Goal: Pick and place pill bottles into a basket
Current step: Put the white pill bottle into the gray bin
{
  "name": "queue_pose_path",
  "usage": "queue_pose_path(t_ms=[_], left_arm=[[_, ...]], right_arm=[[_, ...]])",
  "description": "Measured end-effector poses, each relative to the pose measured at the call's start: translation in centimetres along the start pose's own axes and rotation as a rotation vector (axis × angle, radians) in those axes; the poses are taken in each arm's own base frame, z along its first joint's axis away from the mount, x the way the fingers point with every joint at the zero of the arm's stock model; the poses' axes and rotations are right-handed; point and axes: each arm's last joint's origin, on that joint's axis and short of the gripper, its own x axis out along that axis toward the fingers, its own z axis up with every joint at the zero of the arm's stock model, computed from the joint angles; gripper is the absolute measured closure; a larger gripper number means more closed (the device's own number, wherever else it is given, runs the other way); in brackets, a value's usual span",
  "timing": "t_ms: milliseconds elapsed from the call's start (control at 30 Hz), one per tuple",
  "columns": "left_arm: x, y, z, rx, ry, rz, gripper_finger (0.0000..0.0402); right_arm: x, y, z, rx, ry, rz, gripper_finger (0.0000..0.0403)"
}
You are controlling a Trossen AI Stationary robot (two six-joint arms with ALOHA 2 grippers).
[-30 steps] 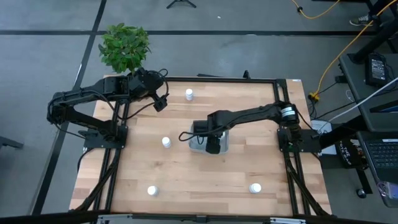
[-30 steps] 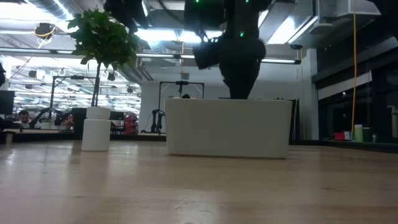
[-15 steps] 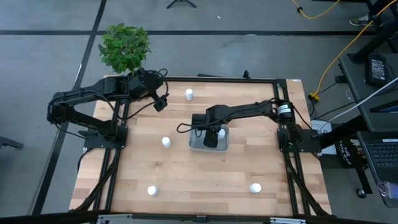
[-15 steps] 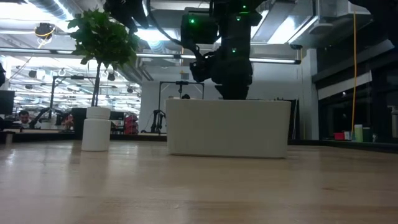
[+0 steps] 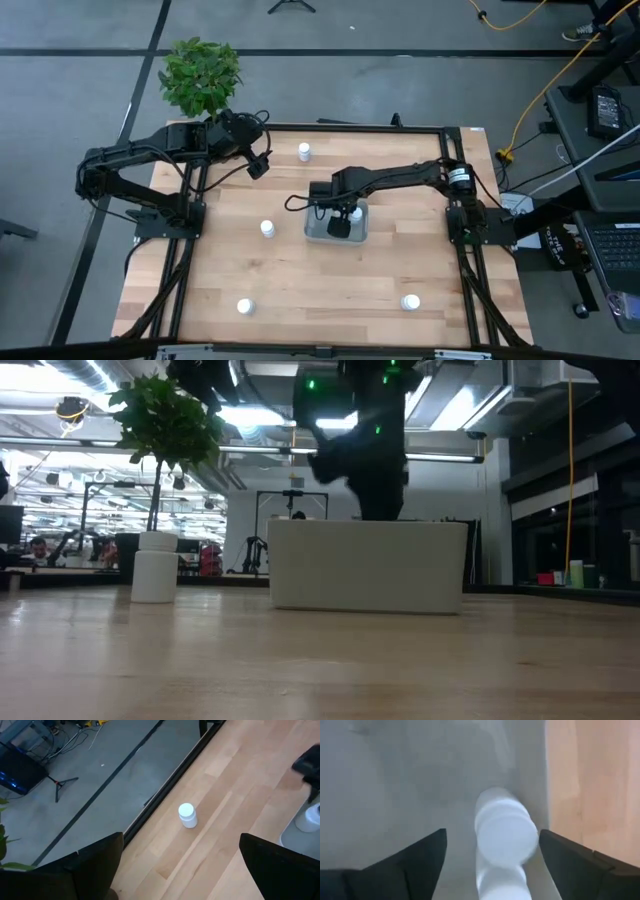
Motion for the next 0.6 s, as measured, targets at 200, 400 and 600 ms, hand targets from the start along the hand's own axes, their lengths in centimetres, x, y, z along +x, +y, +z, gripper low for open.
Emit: queue_pose_path(t_ms=[200,400,600], left_arm=[[0.1,0.1,0.0,-0.003,0.006,-0.021,0.0011],[2.4,1.0,0.3,0.011,0.099,-0.193,0.0011],[8.3,2.0,1.2,0.057,0.169,-0.188,0.0011]], right_arm=[[-7.0,-0.3,0.0,0.003,-0.181,-0.025,0.0104],[-16.6,-2.8,-3.5,0.09,-0.517,-0.156,0.0124],[-22.7,-4.9,-8.4,0.179,-0.711,-0.234,0.0127]])
